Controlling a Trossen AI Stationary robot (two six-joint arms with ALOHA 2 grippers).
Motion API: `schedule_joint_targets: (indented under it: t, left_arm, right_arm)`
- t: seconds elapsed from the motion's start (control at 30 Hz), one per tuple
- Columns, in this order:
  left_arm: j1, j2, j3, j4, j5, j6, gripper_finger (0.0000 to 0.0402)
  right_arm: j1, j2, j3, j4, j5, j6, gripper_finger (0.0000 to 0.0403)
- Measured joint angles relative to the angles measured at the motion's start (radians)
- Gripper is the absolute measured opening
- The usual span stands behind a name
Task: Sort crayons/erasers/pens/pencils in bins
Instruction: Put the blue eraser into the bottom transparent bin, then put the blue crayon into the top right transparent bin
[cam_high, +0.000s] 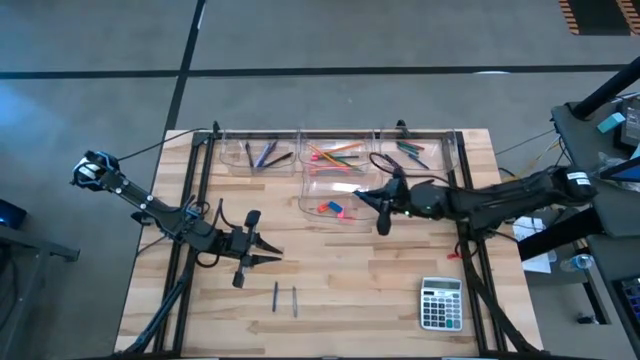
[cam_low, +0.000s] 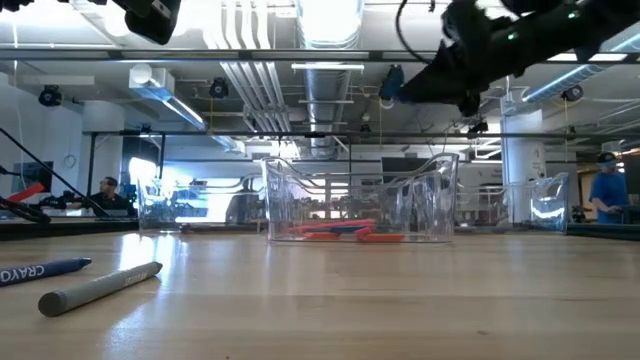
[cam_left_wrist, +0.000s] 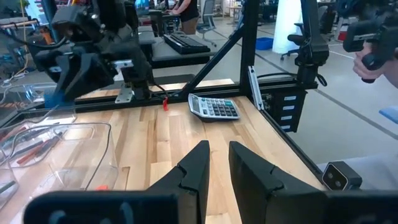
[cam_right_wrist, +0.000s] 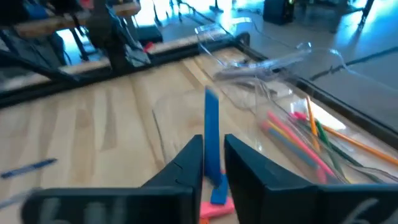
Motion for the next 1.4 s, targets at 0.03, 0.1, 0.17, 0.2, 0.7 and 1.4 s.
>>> schedule_joint_targets:
  t: [0.03, 0.1, 0.17, 0.2, 0.7, 1.4]
  left_arm:
    - [0.000, 0.000, 0.000, -0.001, 0.000, -0.001, 0.0047]
    - [0.000, 0.000, 0.000, -0.001, 0.000, -0.002, 0.0047]
    - [0.000, 0.000, -0.001, -0.002, 0.000, -0.002, 0.0047]
    - [0.000, 0.000, -0.001, -0.002, 0.000, -0.002, 0.0047]
    - [-0.033, 0.143, 0.266, -0.469, -0.047, -0.190, 0.0047]
    - [-0.070, 0.493, 0.325, -0.619, 0.370, -0.359, 0.0098]
  right_arm:
    - [-0.005, 0.015, 0.012, -0.015, -0.005, -0.003, 0.0069]
    - [-0.010, 0.044, 0.040, -0.048, -0.005, -0.004, 0.0098]
    - [-0.011, 0.071, 0.070, -0.075, -0.005, -0.005, 0.0133]
    - [-0.011, 0.085, 0.087, -0.095, -0.002, -0.006, 0.0150]
    - [0.180, 0.120, 0.202, -0.218, -0.024, -0.036, 0.0212]
    - [0.439, 0.236, 0.191, -0.054, 0.216, -0.078, 0.0194]
